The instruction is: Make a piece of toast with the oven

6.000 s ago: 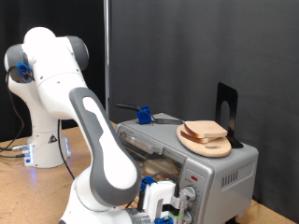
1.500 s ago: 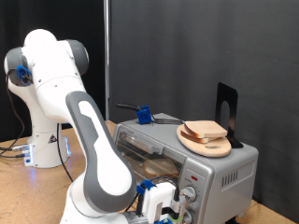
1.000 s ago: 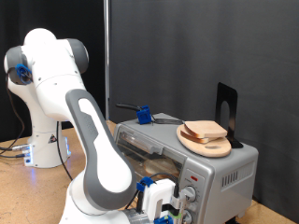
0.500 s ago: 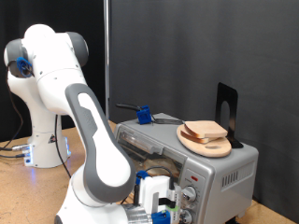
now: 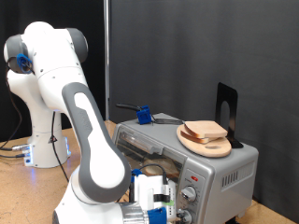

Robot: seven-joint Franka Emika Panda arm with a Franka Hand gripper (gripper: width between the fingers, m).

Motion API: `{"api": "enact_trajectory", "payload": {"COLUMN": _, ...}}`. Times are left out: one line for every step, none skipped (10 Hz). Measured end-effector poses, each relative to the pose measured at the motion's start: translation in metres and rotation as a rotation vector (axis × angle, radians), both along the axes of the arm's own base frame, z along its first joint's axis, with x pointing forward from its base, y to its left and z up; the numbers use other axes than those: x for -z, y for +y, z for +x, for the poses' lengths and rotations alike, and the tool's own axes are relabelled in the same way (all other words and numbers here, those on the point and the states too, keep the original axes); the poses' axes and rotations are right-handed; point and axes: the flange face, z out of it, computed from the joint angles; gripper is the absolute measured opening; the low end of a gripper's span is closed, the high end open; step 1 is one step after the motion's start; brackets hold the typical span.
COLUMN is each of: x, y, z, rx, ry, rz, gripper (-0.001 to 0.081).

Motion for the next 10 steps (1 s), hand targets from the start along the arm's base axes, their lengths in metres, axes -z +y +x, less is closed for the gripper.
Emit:
{"api": "enact_trajectory", "payload": {"x": 0.001, "y": -0.0001, "z": -0.0009, "rx": 0.002, "ry": -0.045, "rz": -0.005, "gripper": 0.0104}}
{"api": "enact_trajectory", "payload": {"x": 0.002, "y": -0.0003, "z": -0.002, "rx": 0.005, "ry": -0.089, "rz": -0.009, "gripper": 0.0105}}
{"api": "enact_trajectory", "payload": {"x": 0.0029, "y": 0.0, "z": -0.0028, "rx": 0.007, "ry": -0.119, "rz": -0.011, "gripper": 0.0107}}
{"api": "enact_trajectory", "payload": {"x": 0.0043, "y": 0.0002, "z": -0.0041, "rx": 0.018, "ry": -0.134, "rz": -0.006, "gripper": 0.0107}}
{"api": "enact_trajectory", "payload": {"x": 0.0048, "y": 0.0003, "z": -0.0047, "rx": 0.024, "ry": -0.134, "rz": -0.002, "gripper": 0.0108}}
{"api": "enact_trajectory", "payload": {"x": 0.005, "y": 0.0003, "z": -0.0049, "rx": 0.027, "ry": -0.126, "rz": 0.002, "gripper": 0.0108}}
{"api": "enact_trajectory", "payload": {"x": 0.0051, "y": 0.0003, "z": -0.005, "rx": 0.029, "ry": -0.122, "rz": 0.003, "gripper": 0.0108}}
{"api": "enact_trajectory", "payload": {"x": 0.0052, "y": 0.0003, "z": -0.0051, "rx": 0.031, "ry": -0.121, "rz": 0.005, "gripper": 0.0108}}
{"api": "enact_trajectory", "payload": {"x": 0.0053, "y": 0.0003, "z": -0.0054, "rx": 0.033, "ry": -0.119, "rz": 0.006, "gripper": 0.0108}}
{"api": "enact_trajectory", "payload": {"x": 0.006, "y": -0.0016, "z": -0.0049, "rx": 0.044, "ry": -0.116, "rz": -0.001, "gripper": 0.0108}}
